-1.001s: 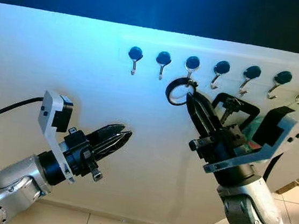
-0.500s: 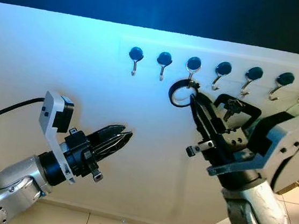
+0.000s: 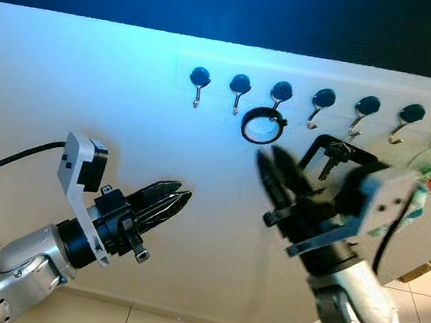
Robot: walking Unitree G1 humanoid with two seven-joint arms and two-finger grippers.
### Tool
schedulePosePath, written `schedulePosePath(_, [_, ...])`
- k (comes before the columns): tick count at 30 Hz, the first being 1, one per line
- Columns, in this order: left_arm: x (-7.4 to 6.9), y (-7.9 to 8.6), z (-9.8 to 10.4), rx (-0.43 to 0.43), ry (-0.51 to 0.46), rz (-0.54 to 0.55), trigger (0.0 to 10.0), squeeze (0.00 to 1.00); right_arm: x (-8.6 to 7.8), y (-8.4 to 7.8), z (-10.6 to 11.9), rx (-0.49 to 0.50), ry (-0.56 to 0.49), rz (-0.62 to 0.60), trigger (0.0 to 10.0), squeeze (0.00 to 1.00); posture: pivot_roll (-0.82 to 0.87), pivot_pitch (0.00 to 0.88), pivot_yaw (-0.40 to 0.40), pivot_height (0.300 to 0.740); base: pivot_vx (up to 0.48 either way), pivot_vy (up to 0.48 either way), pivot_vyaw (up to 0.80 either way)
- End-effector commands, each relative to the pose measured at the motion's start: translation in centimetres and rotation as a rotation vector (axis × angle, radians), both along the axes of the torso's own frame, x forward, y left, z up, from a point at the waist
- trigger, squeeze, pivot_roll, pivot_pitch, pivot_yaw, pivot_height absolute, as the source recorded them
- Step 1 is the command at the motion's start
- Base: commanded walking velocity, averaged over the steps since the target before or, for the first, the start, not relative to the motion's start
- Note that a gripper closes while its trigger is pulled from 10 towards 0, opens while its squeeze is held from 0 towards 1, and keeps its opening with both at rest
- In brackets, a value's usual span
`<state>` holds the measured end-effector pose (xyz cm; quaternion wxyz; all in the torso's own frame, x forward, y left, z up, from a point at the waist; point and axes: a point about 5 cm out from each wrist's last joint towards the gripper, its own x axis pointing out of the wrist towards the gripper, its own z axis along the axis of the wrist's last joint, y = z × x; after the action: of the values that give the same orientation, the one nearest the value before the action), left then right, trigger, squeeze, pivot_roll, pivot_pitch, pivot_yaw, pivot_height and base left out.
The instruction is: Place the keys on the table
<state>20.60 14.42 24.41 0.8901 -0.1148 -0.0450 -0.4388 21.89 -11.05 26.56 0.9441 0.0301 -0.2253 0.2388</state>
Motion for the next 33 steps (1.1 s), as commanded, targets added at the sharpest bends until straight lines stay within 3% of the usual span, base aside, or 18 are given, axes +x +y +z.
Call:
schedulePosePath(1, [-0.3, 0.0, -0.3, 0.022, 0.013, -0.001, 10.0, 0.00, -0.3, -0.1, -0.3, -0.016, -0.001, -0.003, 10.0, 0.00, 0.05, 0.188, 0.015, 0.740, 0.000, 0.000, 0.00])
schedulePosePath(9, [-0.3, 0.0, -0.3, 0.021, 0.014, 0.000, 10.0, 0.00, -0.7, -0.2, -2.3, -0.036, 0.064, 0.004, 10.0, 0.00, 0.05, 0.190, 0.013, 0.740, 0.000, 0.000, 0.00])
schedulePosePath(12, [-0.3, 0.0, -0.2, 0.020, 0.009, 0.001, 10.0, 0.00, -1.0, -0.3, -4.8, -0.111, 0.121, 0.009, 10.0, 0.00, 0.05, 0.190, 0.012, 0.740, 0.000, 0.000, 0.00])
schedulePosePath(14, [-0.3, 0.1, 0.3, 0.015, -0.010, 0.008, 10.0, 0.00, -1.4, -0.9, -7.3, -0.216, 0.168, 0.005, 10.0, 0.00, 0.05, 0.189, 0.011, 0.740, 0.000, 0.000, 0.00])
schedulePosePath(15, [-0.3, 0.1, 0.3, 0.015, -0.010, 0.008, 10.0, 0.00, -1.4, -0.9, -7.3, -0.216, 0.168, 0.005, 10.0, 0.00, 0.05, 0.189, 0.011, 0.740, 0.000, 0.000, 0.00])
schedulePosePath(18, [-0.1, 0.3, 1.0, 0.015, -0.047, 0.062, 10.0, 0.00, -2.1, -1.7, -10.9, -0.312, 0.248, -0.006, 10.0, 0.00, 0.05, 0.191, 0.004, 0.740, 0.000, 0.000, 0.00])
schedulePosePath(19, [-0.1, 0.3, 1.0, 0.015, -0.047, 0.062, 10.0, 0.00, -2.1, -1.7, -10.9, -0.312, 0.248, -0.006, 10.0, 0.00, 0.05, 0.191, 0.004, 0.740, 0.000, 0.000, 0.00])
schedulePosePath(21, [0.3, 0.3, 0.8, 0.026, -0.052, 0.107, 10.0, 0.00, -2.3, -2.5, -13.6, -0.352, 0.328, -0.049, 10.0, 0.00, 0.05, 0.190, -0.003, 0.740, 0.000, 0.000, 0.00])
schedulePosePath(23, [0.3, 0.3, 0.8, 0.026, -0.052, 0.107, 10.0, 0.00, -2.3, -2.5, -13.6, -0.352, 0.328, -0.049, 10.0, 0.00, 0.05, 0.190, -0.003, 0.740, 0.000, 0.000, 0.00])
schedulePosePath(24, [0.3, 0.4, 0.2, 0.044, -0.034, 0.126, 10.0, 0.00, -2.4, -3.1, -15.2, -0.345, 0.397, -0.082, 10.0, 0.00, 0.05, 0.189, -0.006, 0.740, 0.000, 0.000, 0.00])
schedulePosePath(25, [0.3, 0.4, 0.2, 0.044, -0.034, 0.126, 10.0, 0.00, -2.4, -3.1, -15.2, -0.345, 0.397, -0.082, 10.0, 0.00, 0.05, 0.189, -0.006, 0.740, 0.000, 0.000, 0.00])
schedulePosePath(26, [0.3, 0.7, -1.7, 0.111, 0.020, 0.165, 10.0, 0.00, -2.4, -3.9, -17.4, -0.328, 0.490, -0.140, 10.0, 0.00, 0.05, 0.187, -0.007, 0.740, 0.000, 0.000, 0.00])
schedulePosePath(27, [0.3, 0.7, -1.7, 0.111, 0.020, 0.165, 10.0, 0.00, -2.4, -3.9, -17.4, -0.328, 0.490, -0.140, 10.0, 0.00, 0.05, 0.187, -0.007, 0.740, 0.000, 0.000, 0.00])
schedulePosePath(28, [0.1, 1.1, -3.9, 0.168, 0.088, 0.199, 10.0, 0.00, -2.6, -4.7, -19.4, -0.312, 0.573, -0.194, 10.0, 0.00, 0.06, 0.186, -0.010, 0.740, 0.000, 0.000, 0.00])
schedulePosePath(29, [0.1, 1.1, -3.9, 0.168, 0.088, 0.199, 10.0, 0.00, -2.6, -4.7, -19.4, -0.312, 0.573, -0.194, 10.0, 0.00, 0.06, 0.186, -0.010, 0.740, 0.000, 0.000, 0.00])
schedulePosePath(30, [0.2, 1.9, -6.5, 0.226, 0.165, 0.275, 10.0, 0.00, -2.8, -5.4, -21.3, -0.297, 0.657, -0.240, 10.0, 0.00, 0.05, 0.185, -0.010, 0.740, 0.000, 0.000, 0.00])
schedulePosePath(31, [0.2, 1.9, -6.5, 0.226, 0.165, 0.275, 10.0, 0.00, -2.8, -5.4, -21.3, -0.297, 0.657, -0.240, 10.0, 0.00, 0.05, 0.185, -0.010, 0.740, 0.000, 0.000, 0.00])
schedulePosePath(33, [0.6, 3.7, -11.0, 0.338, 0.268, 0.476, 10.0, 0.00, -3.4, -6.9, -24.3, -0.297, 0.770, -0.326, 10.0, 0.00, 0.05, 0.179, -0.014, 0.740, 0.000, 0.000, 0.00])
